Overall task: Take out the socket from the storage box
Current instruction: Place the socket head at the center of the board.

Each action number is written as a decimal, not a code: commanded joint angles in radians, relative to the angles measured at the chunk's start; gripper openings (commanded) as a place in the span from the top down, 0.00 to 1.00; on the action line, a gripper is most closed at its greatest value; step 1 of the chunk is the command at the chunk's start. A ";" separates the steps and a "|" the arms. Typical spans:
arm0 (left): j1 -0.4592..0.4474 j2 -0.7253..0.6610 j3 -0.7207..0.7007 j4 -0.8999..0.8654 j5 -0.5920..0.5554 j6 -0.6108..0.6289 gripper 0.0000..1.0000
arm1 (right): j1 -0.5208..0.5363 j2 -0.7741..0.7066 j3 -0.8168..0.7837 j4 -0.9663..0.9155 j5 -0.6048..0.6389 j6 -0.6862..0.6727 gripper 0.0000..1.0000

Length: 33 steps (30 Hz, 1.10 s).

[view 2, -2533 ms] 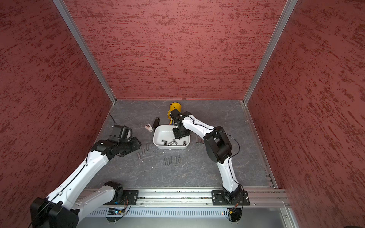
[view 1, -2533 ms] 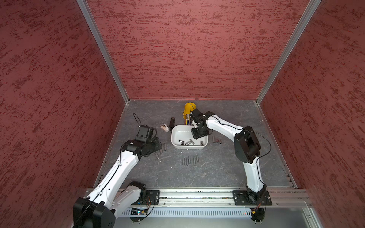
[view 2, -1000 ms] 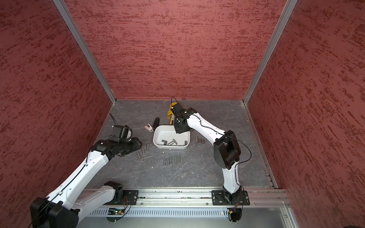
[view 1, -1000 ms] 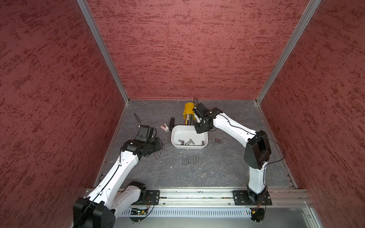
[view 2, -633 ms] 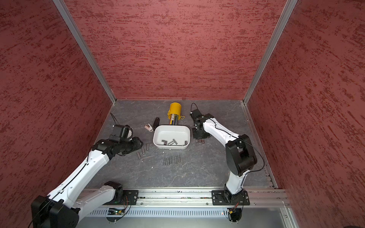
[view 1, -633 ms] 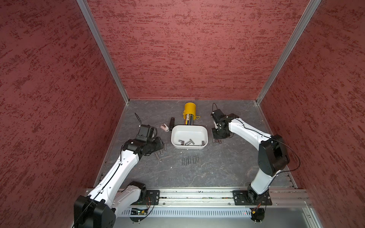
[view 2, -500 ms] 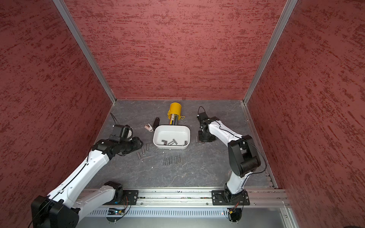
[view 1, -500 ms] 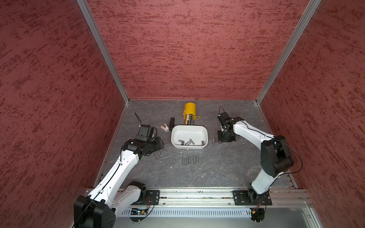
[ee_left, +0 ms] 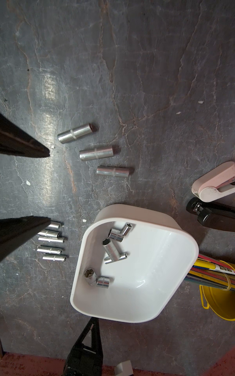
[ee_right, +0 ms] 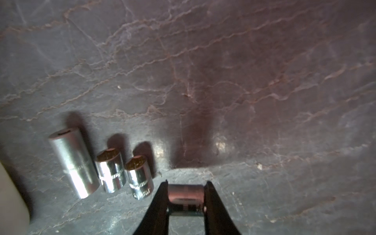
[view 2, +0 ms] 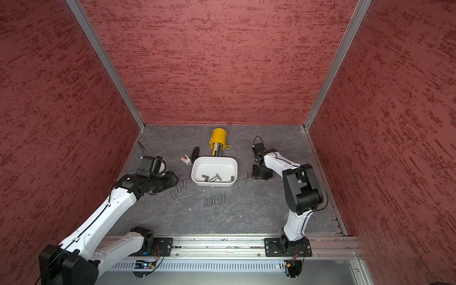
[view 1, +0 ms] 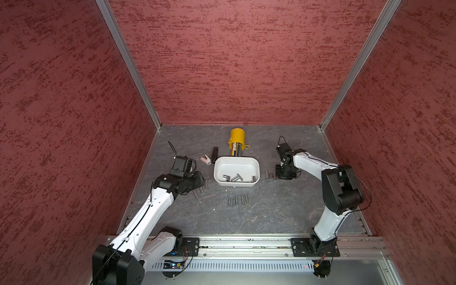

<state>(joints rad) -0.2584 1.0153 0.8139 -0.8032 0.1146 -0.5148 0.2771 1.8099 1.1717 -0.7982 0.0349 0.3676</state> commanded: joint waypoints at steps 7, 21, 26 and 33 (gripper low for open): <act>-0.003 -0.002 -0.005 0.016 -0.001 0.018 0.50 | -0.006 0.047 0.043 0.030 -0.014 0.001 0.69; -0.005 -0.002 -0.001 0.010 0.002 0.021 0.49 | -0.007 0.036 0.042 0.026 -0.020 0.001 0.56; -0.005 -0.001 0.002 0.007 0.005 0.021 0.49 | -0.004 0.008 0.043 0.016 -0.013 0.003 0.53; -0.014 0.017 0.030 0.006 0.024 0.031 0.49 | -0.005 -0.066 0.034 -0.004 -0.007 0.008 0.51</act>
<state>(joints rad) -0.2649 1.0191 0.8150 -0.8040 0.1184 -0.5106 0.2768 1.8004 1.1923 -0.7902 0.0269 0.3672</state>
